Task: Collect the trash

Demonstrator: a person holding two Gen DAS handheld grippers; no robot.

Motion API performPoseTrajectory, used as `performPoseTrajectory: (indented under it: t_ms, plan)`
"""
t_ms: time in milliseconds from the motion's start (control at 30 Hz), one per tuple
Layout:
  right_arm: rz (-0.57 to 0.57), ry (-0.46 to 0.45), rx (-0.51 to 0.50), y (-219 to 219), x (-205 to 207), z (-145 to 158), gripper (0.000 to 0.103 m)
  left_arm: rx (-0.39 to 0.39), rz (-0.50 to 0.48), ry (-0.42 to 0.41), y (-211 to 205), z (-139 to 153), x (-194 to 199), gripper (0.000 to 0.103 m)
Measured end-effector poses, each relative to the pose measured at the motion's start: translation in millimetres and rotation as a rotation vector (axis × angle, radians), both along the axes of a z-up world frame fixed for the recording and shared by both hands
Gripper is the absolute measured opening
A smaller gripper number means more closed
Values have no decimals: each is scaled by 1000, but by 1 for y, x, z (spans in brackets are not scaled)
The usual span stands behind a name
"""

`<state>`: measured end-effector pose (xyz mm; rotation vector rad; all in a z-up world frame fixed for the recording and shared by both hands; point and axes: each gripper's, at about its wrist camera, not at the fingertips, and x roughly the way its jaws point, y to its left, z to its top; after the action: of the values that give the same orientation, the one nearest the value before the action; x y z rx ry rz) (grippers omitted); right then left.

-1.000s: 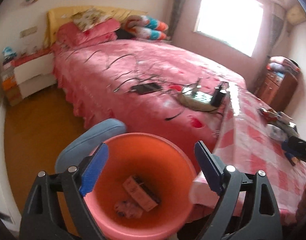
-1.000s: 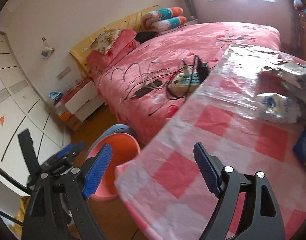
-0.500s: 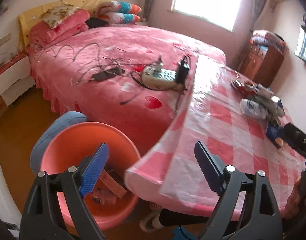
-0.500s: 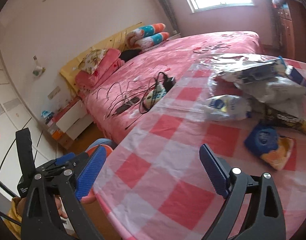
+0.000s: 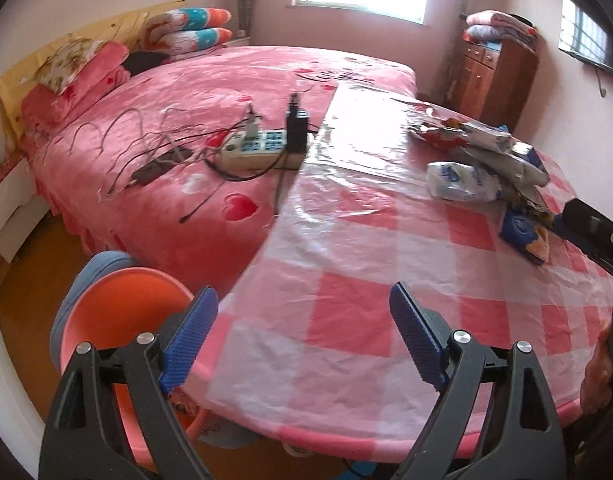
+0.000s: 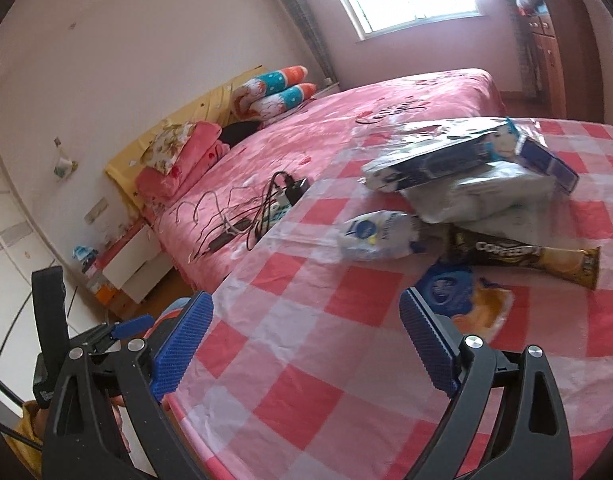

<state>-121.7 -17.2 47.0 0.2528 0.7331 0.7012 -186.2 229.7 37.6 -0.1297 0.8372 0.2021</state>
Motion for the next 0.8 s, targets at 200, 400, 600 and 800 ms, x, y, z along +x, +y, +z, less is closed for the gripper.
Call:
performPoseTrajectory:
  t_ms: [200, 400, 600, 800]
  plan:
    - [-47, 21, 18, -24, 9, -4, 93, 9, -49, 5, -22, 3, 15, 88]
    - [-97, 47, 41, -49, 17, -8, 93, 8, -81, 2, -39, 7, 30, 88]
    - [-165, 74, 51, -77, 30, -13, 93, -8, -134, -26, -62, 21, 52, 88]
    - [-226, 118, 69, -102, 43, -21, 93, -47, -238, -76, -92, 52, 85, 88]
